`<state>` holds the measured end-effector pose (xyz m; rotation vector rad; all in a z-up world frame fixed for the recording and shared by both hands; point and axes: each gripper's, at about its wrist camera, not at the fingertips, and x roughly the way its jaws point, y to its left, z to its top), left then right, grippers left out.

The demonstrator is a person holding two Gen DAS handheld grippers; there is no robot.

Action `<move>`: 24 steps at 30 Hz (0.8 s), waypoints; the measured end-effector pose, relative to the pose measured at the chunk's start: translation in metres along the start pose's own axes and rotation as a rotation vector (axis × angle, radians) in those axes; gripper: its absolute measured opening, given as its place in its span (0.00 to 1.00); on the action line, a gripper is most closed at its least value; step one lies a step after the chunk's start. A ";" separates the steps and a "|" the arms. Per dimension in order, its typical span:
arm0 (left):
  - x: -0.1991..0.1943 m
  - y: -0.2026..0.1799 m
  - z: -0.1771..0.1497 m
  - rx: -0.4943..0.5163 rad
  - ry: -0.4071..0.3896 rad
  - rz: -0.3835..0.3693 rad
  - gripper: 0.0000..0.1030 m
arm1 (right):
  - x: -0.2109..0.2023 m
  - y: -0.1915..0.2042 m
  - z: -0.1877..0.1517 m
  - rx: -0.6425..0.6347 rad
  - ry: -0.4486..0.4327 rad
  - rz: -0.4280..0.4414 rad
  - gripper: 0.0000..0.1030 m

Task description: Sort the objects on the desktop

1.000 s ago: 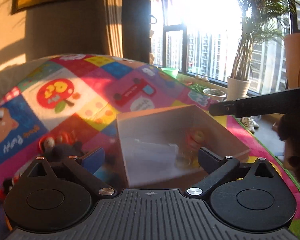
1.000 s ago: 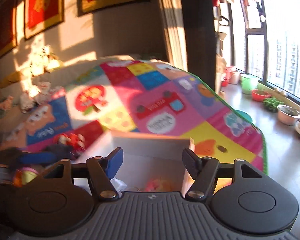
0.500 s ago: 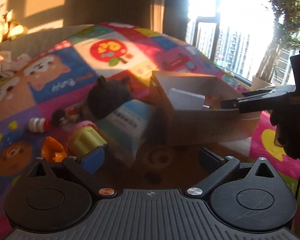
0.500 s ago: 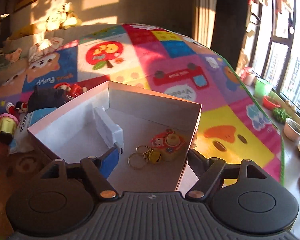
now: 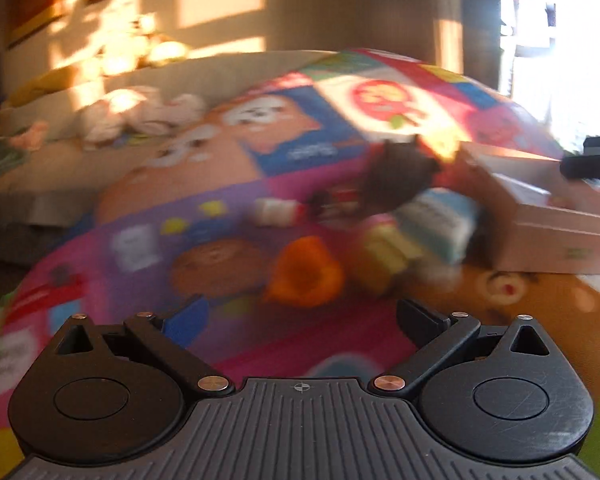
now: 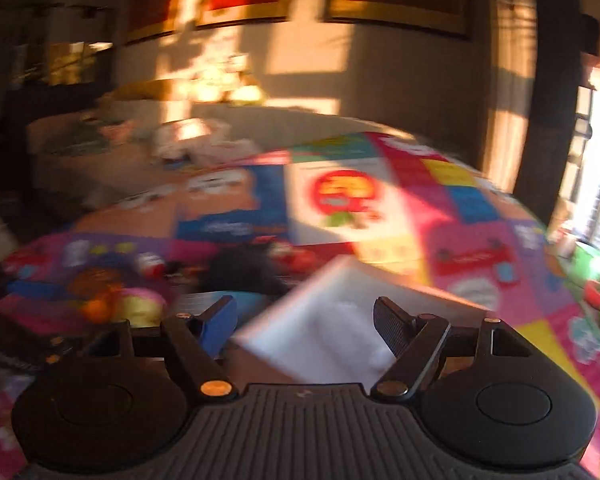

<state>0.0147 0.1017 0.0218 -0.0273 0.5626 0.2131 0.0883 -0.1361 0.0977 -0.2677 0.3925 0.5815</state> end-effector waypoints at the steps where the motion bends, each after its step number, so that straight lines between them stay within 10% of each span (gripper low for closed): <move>1: -0.004 0.006 -0.003 -0.006 -0.002 0.033 1.00 | 0.003 0.017 0.001 -0.021 0.014 0.044 0.69; 4: -0.011 0.028 -0.009 -0.048 0.003 0.069 1.00 | 0.026 0.060 0.003 -0.046 0.077 0.159 0.53; 14: -0.017 0.038 -0.023 -0.092 0.004 0.001 1.00 | 0.148 0.108 0.019 0.047 0.341 0.188 0.54; 24: -0.012 0.038 -0.022 -0.105 0.025 -0.010 1.00 | 0.039 0.066 -0.009 0.070 0.146 0.222 0.54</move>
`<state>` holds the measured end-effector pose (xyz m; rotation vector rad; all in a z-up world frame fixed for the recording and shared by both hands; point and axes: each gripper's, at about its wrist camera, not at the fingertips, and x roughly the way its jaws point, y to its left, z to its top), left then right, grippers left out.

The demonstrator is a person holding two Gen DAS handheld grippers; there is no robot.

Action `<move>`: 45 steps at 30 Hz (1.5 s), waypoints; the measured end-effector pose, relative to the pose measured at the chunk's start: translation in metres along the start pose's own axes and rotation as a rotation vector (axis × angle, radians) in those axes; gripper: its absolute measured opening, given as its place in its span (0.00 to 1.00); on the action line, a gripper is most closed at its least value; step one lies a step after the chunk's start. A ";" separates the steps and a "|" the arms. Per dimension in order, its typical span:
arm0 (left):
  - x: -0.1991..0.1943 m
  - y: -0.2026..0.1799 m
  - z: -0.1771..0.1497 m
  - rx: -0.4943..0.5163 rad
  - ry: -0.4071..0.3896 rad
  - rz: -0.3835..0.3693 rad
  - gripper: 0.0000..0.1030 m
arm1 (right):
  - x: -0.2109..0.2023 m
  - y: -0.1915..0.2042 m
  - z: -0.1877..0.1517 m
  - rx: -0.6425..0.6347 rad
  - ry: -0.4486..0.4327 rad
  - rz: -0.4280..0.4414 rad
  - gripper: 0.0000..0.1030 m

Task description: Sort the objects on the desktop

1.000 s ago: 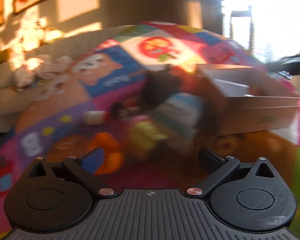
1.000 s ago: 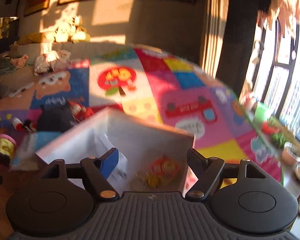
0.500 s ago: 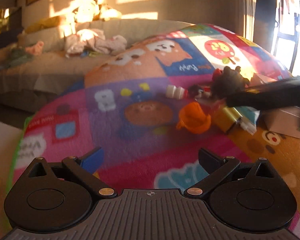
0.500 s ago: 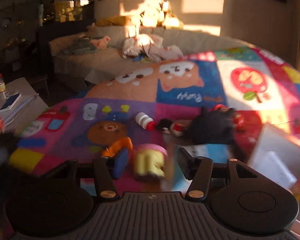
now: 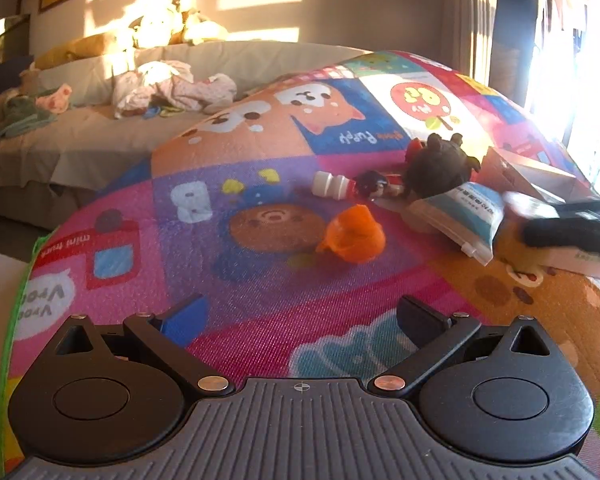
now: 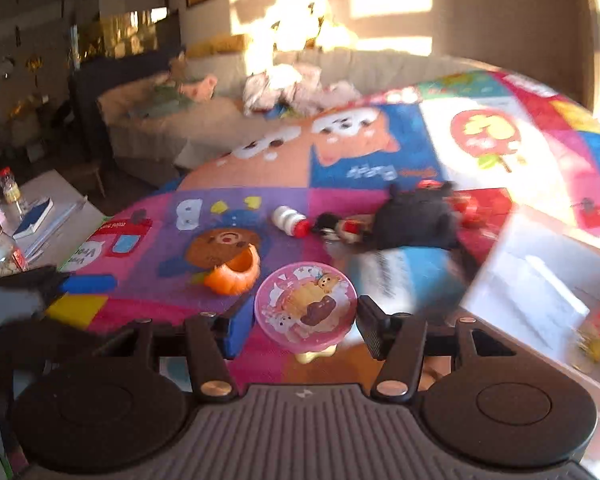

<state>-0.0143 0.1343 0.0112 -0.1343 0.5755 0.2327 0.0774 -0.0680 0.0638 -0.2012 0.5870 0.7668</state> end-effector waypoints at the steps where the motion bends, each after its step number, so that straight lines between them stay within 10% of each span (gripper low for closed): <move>1: 0.000 -0.002 0.000 0.007 0.002 0.003 1.00 | -0.009 -0.004 -0.007 -0.002 -0.014 -0.021 0.54; 13: 0.010 -0.034 0.002 0.076 0.054 -0.054 1.00 | -0.067 -0.059 -0.092 0.204 -0.021 -0.170 0.55; 19: 0.032 -0.033 0.020 0.045 0.045 -0.003 1.00 | -0.103 -0.056 -0.111 0.220 -0.078 -0.228 0.79; 26: 0.072 -0.026 0.045 -0.007 0.074 0.047 0.99 | -0.112 -0.068 -0.133 0.331 -0.086 -0.315 0.85; 34: 0.087 -0.037 0.047 0.049 0.084 0.021 0.60 | -0.110 -0.078 -0.137 0.393 -0.100 -0.292 0.93; 45: 0.026 -0.101 0.028 0.249 0.052 -0.310 0.49 | -0.109 -0.078 -0.137 0.410 -0.107 -0.296 0.97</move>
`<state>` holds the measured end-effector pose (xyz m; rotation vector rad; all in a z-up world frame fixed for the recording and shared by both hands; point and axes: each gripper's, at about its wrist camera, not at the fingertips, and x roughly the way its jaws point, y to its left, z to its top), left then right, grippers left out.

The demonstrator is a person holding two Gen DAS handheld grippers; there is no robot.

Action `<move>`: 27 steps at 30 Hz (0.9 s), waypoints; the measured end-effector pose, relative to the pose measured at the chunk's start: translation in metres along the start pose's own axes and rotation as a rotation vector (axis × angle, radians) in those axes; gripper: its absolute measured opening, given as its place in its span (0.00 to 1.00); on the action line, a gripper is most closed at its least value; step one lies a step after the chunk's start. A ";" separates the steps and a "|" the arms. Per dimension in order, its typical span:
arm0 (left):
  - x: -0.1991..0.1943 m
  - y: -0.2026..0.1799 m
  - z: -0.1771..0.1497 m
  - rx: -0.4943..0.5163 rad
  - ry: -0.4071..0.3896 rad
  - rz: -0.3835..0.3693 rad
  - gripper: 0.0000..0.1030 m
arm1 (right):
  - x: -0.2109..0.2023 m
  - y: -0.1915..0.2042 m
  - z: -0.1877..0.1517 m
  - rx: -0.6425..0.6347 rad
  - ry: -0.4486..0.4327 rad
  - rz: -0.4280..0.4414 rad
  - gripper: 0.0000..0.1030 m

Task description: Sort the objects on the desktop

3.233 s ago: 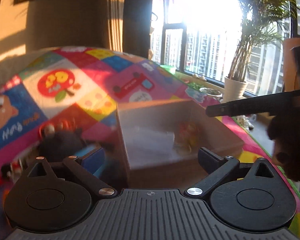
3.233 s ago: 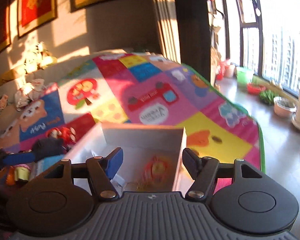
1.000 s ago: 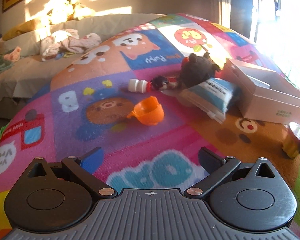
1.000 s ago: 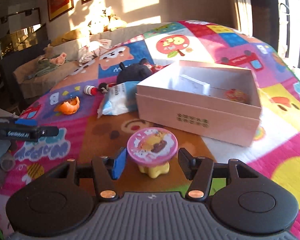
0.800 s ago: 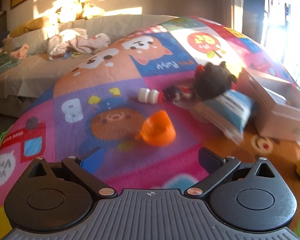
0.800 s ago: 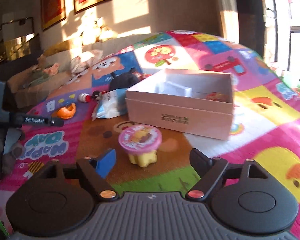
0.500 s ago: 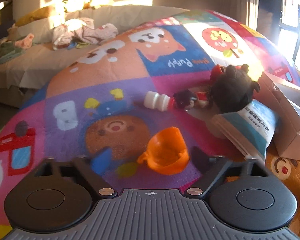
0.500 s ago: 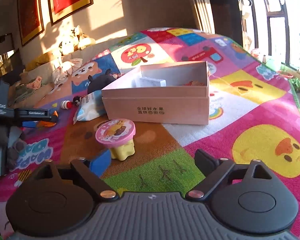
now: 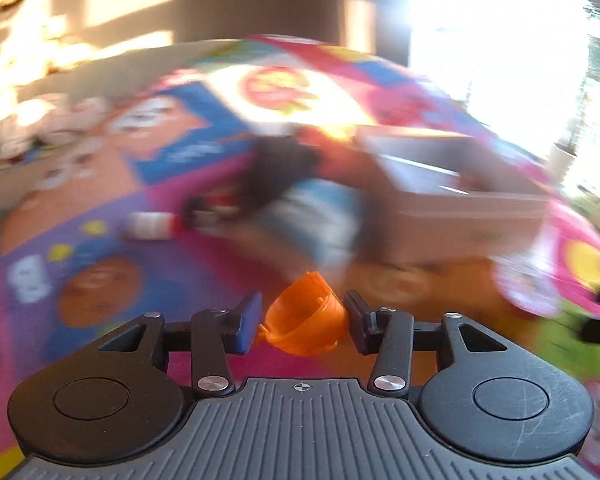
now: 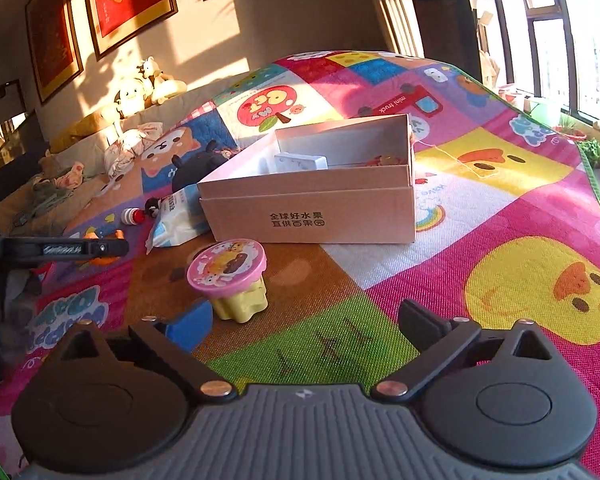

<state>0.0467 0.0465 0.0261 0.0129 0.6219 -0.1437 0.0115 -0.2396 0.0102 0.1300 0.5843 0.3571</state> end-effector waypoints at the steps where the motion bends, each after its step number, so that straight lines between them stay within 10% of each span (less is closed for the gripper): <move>1: 0.000 -0.010 -0.002 0.025 0.009 -0.037 0.49 | 0.000 0.000 0.000 0.000 0.001 -0.001 0.97; 9: 0.012 -0.053 -0.017 0.139 0.068 -0.124 0.62 | 0.001 -0.001 -0.001 0.006 0.001 -0.008 0.99; 12: 0.010 -0.048 -0.019 0.151 0.073 -0.087 0.80 | 0.001 -0.001 -0.001 0.010 0.001 -0.007 1.00; 27: -0.013 0.002 -0.022 0.110 0.073 0.158 0.93 | 0.003 -0.002 -0.001 0.019 0.017 -0.012 1.00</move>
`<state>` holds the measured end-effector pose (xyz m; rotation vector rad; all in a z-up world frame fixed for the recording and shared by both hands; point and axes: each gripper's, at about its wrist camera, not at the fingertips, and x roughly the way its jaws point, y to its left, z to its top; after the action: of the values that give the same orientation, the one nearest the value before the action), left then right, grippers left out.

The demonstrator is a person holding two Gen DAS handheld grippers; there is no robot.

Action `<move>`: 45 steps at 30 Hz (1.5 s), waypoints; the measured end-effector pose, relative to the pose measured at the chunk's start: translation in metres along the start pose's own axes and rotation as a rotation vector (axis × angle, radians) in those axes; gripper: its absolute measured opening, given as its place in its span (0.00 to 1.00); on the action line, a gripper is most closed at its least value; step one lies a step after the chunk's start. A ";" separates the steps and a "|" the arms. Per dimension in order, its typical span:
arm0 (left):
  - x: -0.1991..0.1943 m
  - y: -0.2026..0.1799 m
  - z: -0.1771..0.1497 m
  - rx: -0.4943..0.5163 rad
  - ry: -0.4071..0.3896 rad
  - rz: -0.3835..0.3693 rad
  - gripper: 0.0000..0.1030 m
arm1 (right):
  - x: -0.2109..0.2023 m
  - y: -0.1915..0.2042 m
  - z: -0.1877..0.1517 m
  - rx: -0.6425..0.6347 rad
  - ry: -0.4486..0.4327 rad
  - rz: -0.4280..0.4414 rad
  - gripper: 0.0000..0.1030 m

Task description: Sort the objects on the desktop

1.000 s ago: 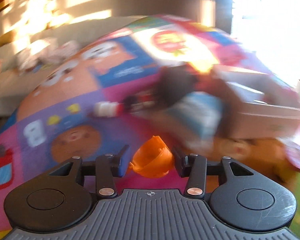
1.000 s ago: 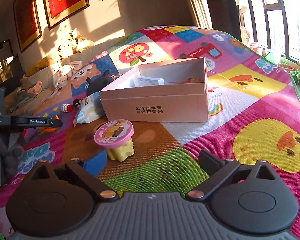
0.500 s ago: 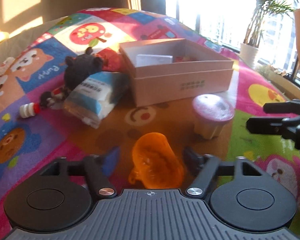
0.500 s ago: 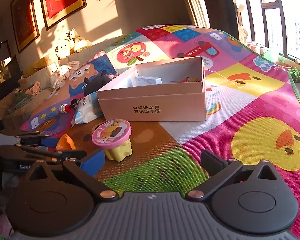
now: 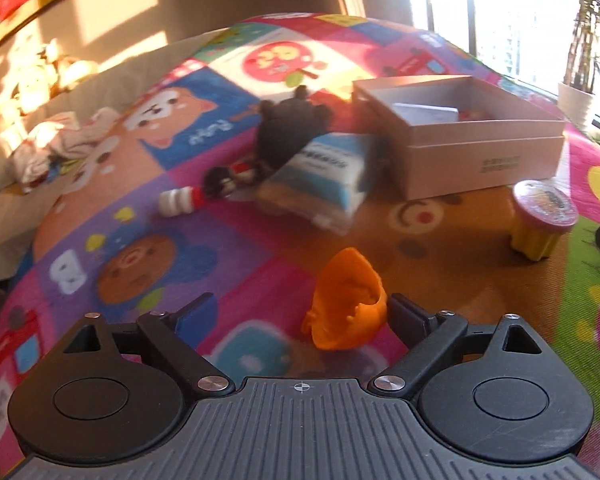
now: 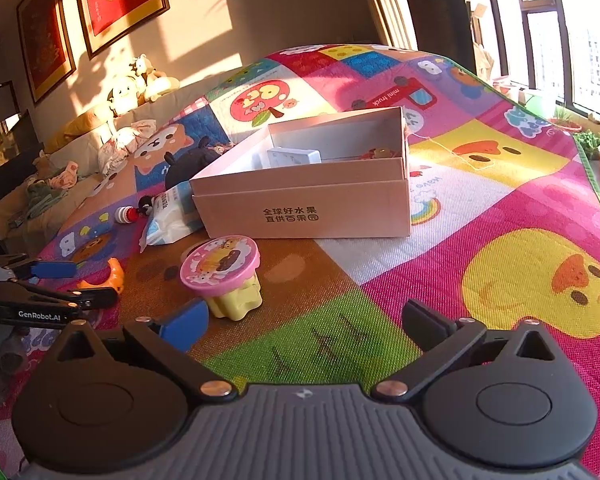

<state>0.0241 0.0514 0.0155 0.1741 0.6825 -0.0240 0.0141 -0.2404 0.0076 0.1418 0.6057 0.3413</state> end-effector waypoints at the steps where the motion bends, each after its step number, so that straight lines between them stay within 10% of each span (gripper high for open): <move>1: -0.002 0.004 -0.001 -0.016 0.004 -0.012 0.93 | 0.000 0.000 0.000 0.001 0.001 0.000 1.00; 12: 0.005 -0.005 0.002 -0.204 0.077 -0.295 0.93 | 0.003 0.000 0.001 0.007 0.017 -0.010 1.00; 31: 0.009 -0.017 0.013 -0.074 0.056 -0.113 0.94 | 0.003 -0.002 0.001 0.016 0.020 -0.004 1.00; 45: 0.025 -0.069 0.038 0.091 0.015 -0.215 0.96 | 0.005 -0.003 0.001 0.022 0.034 -0.016 1.00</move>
<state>0.0619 -0.0221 0.0184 0.1880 0.7130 -0.2605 0.0195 -0.2414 0.0048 0.1523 0.6436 0.3225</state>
